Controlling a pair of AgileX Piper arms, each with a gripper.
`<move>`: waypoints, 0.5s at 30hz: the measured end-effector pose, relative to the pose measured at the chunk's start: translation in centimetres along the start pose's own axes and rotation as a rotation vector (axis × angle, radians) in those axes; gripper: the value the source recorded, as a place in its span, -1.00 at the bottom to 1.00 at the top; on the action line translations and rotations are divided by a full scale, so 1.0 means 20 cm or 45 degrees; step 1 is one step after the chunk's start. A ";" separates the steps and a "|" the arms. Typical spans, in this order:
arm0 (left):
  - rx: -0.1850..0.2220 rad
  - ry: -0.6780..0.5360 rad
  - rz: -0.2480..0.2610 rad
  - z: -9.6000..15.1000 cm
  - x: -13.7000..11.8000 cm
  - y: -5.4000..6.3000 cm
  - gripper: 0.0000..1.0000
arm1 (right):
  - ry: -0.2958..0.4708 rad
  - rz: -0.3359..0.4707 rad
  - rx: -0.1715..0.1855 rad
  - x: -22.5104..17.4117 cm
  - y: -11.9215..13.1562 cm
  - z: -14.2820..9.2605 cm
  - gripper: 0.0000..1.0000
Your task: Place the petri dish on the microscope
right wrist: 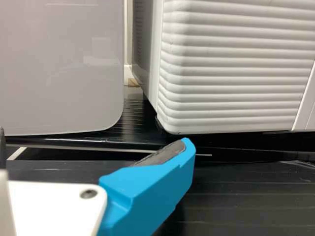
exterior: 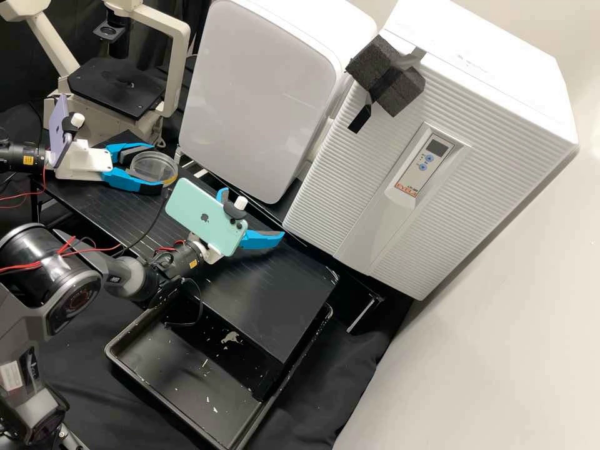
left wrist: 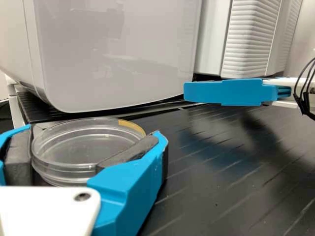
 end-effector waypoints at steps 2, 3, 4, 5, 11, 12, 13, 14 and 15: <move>0.000 0.000 0.000 0.00 0.00 0.00 -1.00 | 0.000 0.000 0.000 0.00 0.00 0.00 1.00; 0.000 0.000 0.000 0.00 0.00 0.00 -1.00 | 0.000 0.000 0.000 0.00 0.00 0.00 1.00; 0.000 0.000 0.000 0.00 0.00 0.00 -1.00 | 0.000 0.000 0.000 0.00 0.00 0.00 1.00; 0.000 0.000 0.000 0.00 0.00 0.00 -1.00 | 0.000 0.000 0.000 0.00 0.00 0.00 1.00; -0.001 0.006 0.004 -0.01 0.00 0.01 -1.00 | 0.000 0.000 0.000 0.00 0.00 0.00 1.00; 0.000 0.009 0.006 -0.02 -0.01 0.01 -1.00 | 0.000 0.000 0.000 0.00 0.00 0.00 1.00; -0.001 0.012 0.014 -0.02 -0.02 0.02 -1.00 | 0.000 0.000 0.000 0.00 0.00 0.00 1.00; -0.006 0.016 0.012 -0.02 -0.03 0.03 -1.00 | 0.000 0.000 0.000 0.00 0.00 0.00 1.00; -0.010 0.012 0.007 -0.03 -0.04 0.04 -1.00 | 0.000 0.000 0.000 0.00 0.00 0.00 1.00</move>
